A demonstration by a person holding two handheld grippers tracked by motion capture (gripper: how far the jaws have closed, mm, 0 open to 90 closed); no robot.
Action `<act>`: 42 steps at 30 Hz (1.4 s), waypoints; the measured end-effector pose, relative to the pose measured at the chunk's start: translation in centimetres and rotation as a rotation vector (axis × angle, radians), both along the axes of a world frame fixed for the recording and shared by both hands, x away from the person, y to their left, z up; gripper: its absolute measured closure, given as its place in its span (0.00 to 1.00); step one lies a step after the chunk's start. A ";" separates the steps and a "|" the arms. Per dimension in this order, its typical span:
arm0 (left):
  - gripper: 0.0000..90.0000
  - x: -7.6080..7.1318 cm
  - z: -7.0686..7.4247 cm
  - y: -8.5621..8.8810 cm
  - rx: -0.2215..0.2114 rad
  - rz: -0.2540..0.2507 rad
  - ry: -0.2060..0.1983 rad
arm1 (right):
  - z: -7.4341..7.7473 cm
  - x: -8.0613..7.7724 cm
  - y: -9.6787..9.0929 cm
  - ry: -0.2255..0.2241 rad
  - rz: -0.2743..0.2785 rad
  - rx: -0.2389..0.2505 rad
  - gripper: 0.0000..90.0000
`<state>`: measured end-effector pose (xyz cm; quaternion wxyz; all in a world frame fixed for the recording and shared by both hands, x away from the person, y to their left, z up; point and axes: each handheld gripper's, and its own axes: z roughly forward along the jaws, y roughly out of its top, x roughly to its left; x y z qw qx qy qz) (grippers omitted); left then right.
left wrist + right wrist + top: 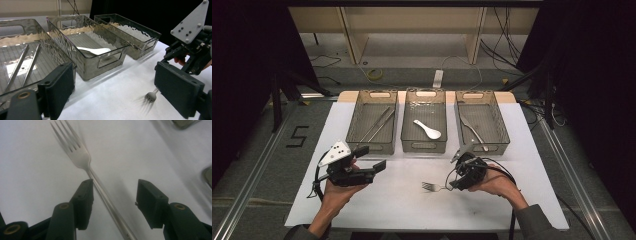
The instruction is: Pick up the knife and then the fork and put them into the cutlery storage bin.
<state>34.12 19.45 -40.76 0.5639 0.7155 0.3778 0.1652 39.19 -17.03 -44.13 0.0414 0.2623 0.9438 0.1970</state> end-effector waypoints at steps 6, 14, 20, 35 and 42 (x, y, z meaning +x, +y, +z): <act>0.17 0.0 0.0 0.0 0.001 0.001 0.001 | -0.6 -0.1 0.3 0.019 0.026 -0.025 0.60; 0.17 0.0 0.0 0.0 0.001 0.001 0.001 | -1.1 -0.1 0.4 0.041 0.036 -0.042 0.65; 0.17 0.0 0.0 0.0 0.000 0.001 0.002 | -1.4 -0.1 0.6 0.046 0.054 -0.058 0.68; 0.17 0.0 0.0 -0.1 -0.001 -0.001 0.001 | -1.7 -0.2 0.8 0.030 0.073 -0.103 0.75; 0.17 0.0 0.0 0.0 -0.002 0.000 0.002 | -1.7 -0.4 1.0 0.029 0.080 -0.109 0.79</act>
